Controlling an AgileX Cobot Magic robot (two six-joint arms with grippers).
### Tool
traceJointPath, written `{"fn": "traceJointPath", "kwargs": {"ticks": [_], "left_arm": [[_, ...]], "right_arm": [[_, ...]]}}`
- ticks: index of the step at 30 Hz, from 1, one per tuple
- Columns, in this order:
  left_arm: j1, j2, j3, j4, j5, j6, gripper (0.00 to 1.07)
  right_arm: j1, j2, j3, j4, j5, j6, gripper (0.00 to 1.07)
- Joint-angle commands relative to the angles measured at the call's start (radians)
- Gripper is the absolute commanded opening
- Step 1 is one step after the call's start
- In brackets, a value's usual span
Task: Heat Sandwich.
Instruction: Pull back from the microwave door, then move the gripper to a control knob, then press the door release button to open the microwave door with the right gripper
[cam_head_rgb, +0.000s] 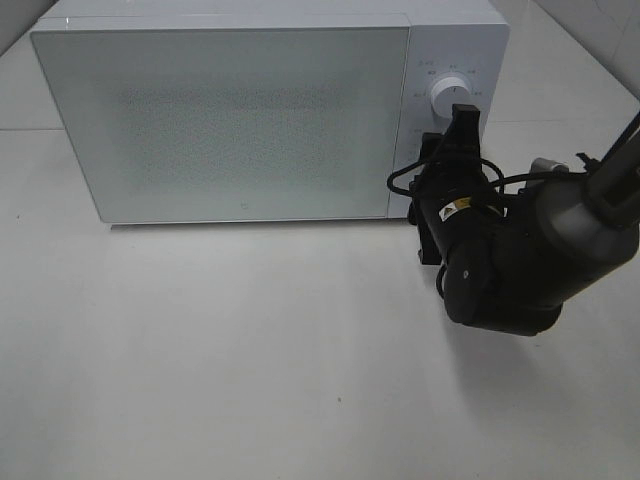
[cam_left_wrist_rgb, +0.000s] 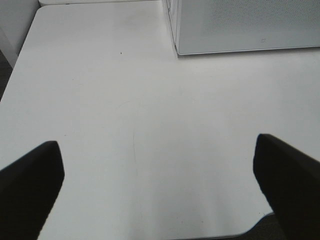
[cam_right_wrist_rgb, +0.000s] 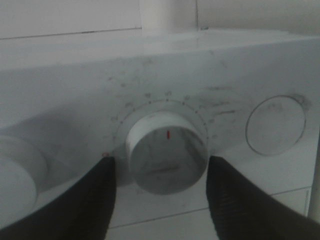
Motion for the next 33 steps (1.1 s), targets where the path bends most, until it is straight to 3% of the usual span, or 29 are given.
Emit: {"fn": "traceJointPath", "kwargs": {"ticks": [1, 5, 21, 33], "left_arm": [[0.005, -0.015, 0.002, -0.002, -0.013, -0.003, 0.98], [0.005, -0.015, 0.002, -0.002, -0.013, -0.003, 0.98], [0.005, -0.015, 0.002, -0.002, -0.013, -0.003, 0.98], [0.005, -0.015, 0.002, -0.002, -0.013, -0.003, 0.98]], "right_arm": [[0.003, -0.002, -0.011, -0.031, -0.173, -0.015, 0.70], [0.003, -0.002, -0.011, -0.040, -0.173, -0.015, 0.79], [0.003, -0.002, -0.004, -0.059, -0.174, -0.015, 0.76], [0.003, -0.093, 0.155, -0.149, -0.164, -0.023, 0.76]]}}
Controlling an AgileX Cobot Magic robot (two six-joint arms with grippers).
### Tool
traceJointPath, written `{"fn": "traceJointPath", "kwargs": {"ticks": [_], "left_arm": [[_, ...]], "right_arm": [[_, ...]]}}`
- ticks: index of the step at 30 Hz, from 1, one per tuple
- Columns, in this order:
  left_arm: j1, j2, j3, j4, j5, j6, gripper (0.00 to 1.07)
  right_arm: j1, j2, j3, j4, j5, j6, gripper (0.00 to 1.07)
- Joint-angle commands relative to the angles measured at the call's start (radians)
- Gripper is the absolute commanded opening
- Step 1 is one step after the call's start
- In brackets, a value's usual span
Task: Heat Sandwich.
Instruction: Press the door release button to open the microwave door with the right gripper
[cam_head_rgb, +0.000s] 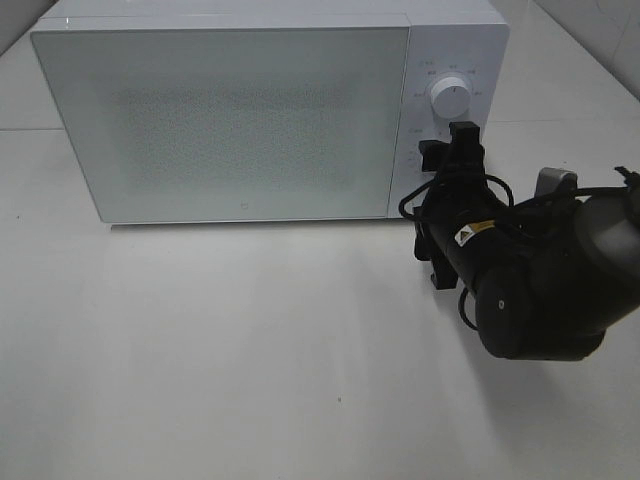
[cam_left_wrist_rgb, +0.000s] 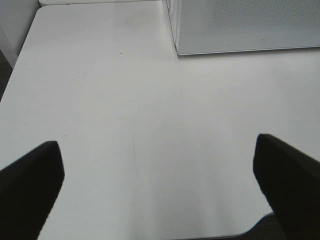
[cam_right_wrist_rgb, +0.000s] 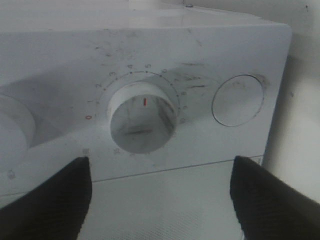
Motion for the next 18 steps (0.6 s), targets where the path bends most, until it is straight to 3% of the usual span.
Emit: {"fn": "traceJointPath", "kwargs": {"ticks": [1, 9, 18], "left_arm": [[0.005, -0.015, 0.002, -0.002, -0.013, -0.003, 0.98], [0.005, -0.015, 0.002, -0.002, -0.013, -0.003, 0.98], [0.005, -0.015, 0.002, -0.002, -0.013, -0.003, 0.98]], "right_arm": [[-0.001, -0.043, 0.040, -0.044, -0.171, -0.028, 0.76], [-0.001, -0.152, 0.111, -0.066, -0.070, -0.173, 0.76], [-0.004, -0.341, 0.128, -0.094, 0.316, -0.622, 0.76]]}}
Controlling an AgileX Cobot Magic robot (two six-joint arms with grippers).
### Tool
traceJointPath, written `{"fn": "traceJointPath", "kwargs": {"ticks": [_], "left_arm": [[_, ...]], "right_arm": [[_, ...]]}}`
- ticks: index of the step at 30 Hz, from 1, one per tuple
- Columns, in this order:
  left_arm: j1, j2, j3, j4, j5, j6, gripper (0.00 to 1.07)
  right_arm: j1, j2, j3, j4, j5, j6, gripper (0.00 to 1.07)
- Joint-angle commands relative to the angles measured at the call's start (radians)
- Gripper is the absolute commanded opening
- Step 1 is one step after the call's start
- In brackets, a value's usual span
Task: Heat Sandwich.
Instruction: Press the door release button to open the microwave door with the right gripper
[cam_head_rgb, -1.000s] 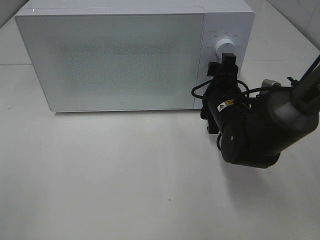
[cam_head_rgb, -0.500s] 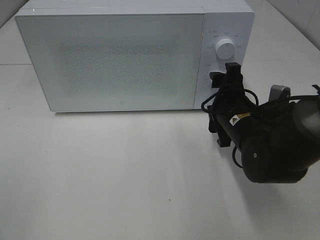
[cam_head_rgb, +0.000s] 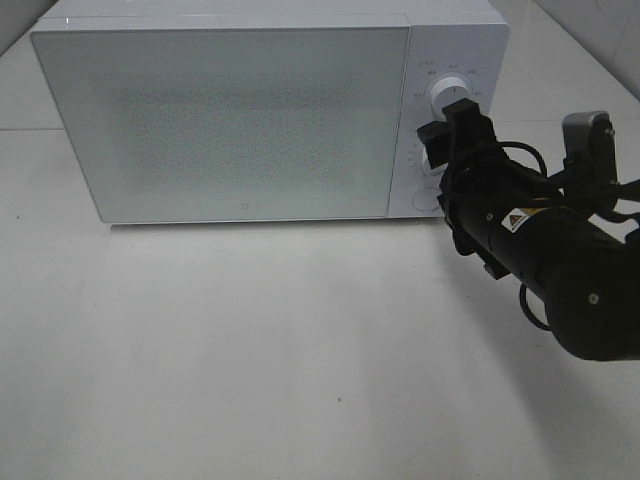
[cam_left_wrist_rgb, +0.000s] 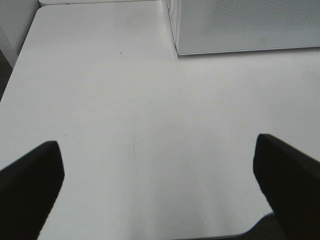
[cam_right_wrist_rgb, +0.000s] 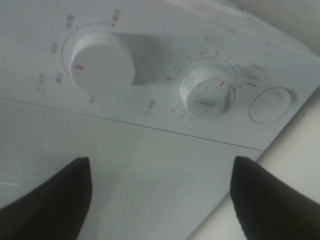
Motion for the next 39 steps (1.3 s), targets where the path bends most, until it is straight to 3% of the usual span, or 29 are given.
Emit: {"fn": "traceJointPath", "kwargs": {"ticks": [1, 12, 23, 26, 29, 35, 39], "left_arm": [[0.005, -0.015, 0.002, -0.002, -0.013, -0.003, 0.98], [0.005, -0.015, 0.002, -0.002, -0.013, -0.003, 0.98], [0.005, -0.015, 0.002, -0.002, -0.013, -0.003, 0.98], [0.005, -0.015, 0.002, -0.002, -0.013, -0.003, 0.98], [0.005, -0.015, 0.002, -0.002, -0.013, -0.003, 0.98], [0.005, -0.015, 0.002, -0.002, -0.013, -0.003, 0.98], [0.005, -0.015, 0.002, -0.002, -0.013, -0.003, 0.98]], "right_arm": [[-0.004, -0.065, 0.000, -0.017, 0.139, -0.203, 0.76], [-0.031, -0.192, -0.002, 0.017, 0.500, -0.696, 0.76], [-0.248, -0.381, -0.002, 0.005, 0.968, -1.094, 0.76], [-0.280, -0.416, -0.003, -0.009, 1.040, -1.128, 0.76], [-0.327, -0.475, -0.041, -0.112, 1.222, -1.138, 0.76], [-0.330, -0.571, -0.142, -0.280, 1.480, -1.085, 0.76], [-0.330, -0.619, -0.164, -0.307, 1.549, -1.081, 0.76]]}}
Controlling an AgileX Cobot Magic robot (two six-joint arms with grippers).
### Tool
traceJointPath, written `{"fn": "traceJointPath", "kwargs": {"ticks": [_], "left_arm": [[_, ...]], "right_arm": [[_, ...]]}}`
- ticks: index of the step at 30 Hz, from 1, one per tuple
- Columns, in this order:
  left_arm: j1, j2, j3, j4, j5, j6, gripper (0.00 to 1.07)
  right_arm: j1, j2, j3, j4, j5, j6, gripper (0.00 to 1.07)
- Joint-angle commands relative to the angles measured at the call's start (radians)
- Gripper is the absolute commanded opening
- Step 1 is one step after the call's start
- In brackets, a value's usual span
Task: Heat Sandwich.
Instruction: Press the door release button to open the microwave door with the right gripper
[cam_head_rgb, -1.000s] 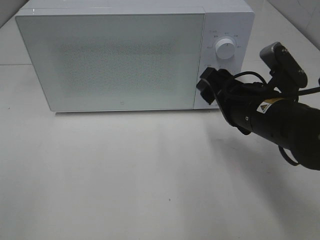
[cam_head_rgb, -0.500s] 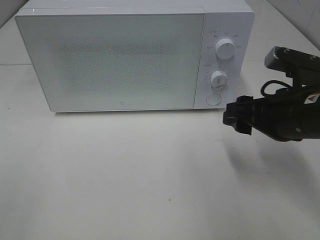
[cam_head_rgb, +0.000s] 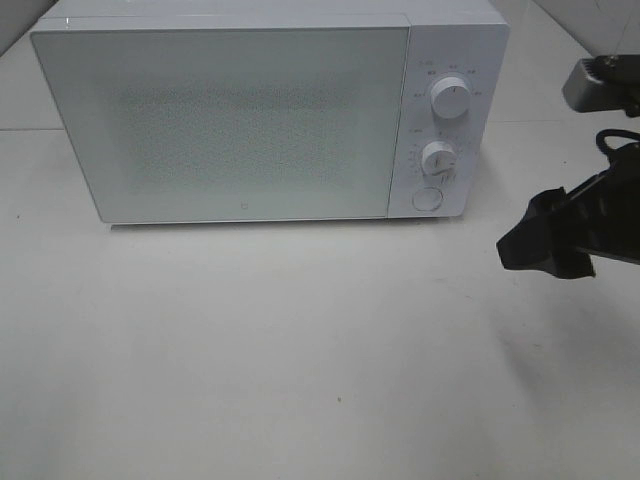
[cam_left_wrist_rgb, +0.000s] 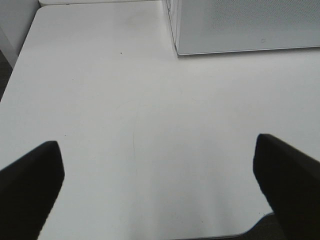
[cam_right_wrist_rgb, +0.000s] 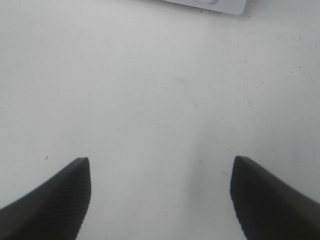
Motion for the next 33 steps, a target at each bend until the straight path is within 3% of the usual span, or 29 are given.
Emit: {"fn": "traceJointPath", "kwargs": {"ticks": [1, 19, 26, 33], "left_arm": [[0.005, -0.015, 0.002, -0.002, -0.013, -0.003, 0.98], [0.005, -0.015, 0.002, -0.002, -0.013, -0.003, 0.98], [0.005, -0.015, 0.002, -0.002, -0.013, -0.003, 0.98], [0.005, -0.015, 0.002, -0.002, -0.013, -0.003, 0.98]], "right_arm": [[-0.005, -0.083, -0.029, -0.047, 0.112, 0.013, 0.76], [-0.005, -0.463, -0.048, -0.065, 0.423, 0.020, 0.76], [-0.007, -0.659, -0.041, -0.137, 0.503, 0.077, 0.76], [-0.159, -0.893, 0.043, -0.194, 0.497, 0.118, 0.76]]}}
